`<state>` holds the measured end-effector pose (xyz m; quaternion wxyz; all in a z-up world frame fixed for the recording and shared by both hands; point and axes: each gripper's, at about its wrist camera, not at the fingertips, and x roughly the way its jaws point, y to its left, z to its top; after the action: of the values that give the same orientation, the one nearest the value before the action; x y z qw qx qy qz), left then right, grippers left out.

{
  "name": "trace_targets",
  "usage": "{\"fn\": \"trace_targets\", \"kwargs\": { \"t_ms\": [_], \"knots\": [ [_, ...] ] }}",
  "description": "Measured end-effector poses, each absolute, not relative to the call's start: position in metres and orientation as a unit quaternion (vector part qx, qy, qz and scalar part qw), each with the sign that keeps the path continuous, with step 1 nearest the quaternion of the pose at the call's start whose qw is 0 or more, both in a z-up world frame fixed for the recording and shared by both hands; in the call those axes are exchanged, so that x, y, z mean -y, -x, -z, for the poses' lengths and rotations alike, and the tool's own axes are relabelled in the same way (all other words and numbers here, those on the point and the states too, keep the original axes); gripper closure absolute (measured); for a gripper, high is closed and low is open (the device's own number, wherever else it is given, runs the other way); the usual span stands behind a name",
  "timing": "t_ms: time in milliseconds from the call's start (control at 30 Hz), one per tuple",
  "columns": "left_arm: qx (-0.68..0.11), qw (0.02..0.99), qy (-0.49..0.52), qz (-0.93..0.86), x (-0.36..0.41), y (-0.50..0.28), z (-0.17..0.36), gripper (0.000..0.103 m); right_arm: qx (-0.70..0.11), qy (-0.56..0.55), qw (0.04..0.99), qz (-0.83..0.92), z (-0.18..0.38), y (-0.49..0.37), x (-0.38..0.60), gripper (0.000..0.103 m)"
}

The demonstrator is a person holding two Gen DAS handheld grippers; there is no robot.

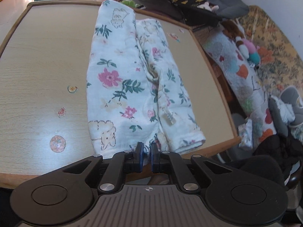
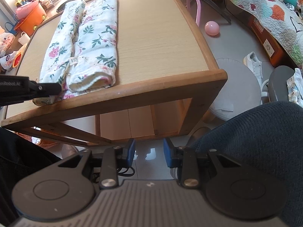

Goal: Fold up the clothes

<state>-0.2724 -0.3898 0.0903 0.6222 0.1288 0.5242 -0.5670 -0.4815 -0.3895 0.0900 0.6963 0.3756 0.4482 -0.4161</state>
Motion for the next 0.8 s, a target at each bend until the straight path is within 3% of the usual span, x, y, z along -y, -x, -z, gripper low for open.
{"fn": "trace_targets", "kwargs": {
  "t_ms": [267,433,800],
  "knots": [
    [-0.529,0.610,-0.149,0.571,0.394,0.270,-0.091,0.085,-0.452,-0.375,0.696,0.413,-0.089,0.481,0.390,0.071],
    [-0.530,0.610,-0.136,0.573,0.383,0.261,-0.101,0.065,-0.436,-0.378,0.717,0.390,-0.099,0.482,0.392,0.071],
    [-0.529,0.643,-0.071,0.549,0.343,0.226,-0.122,0.052,-0.439,-0.290,0.780,0.338,-0.165,0.401,0.453,0.071]
  ]
}}
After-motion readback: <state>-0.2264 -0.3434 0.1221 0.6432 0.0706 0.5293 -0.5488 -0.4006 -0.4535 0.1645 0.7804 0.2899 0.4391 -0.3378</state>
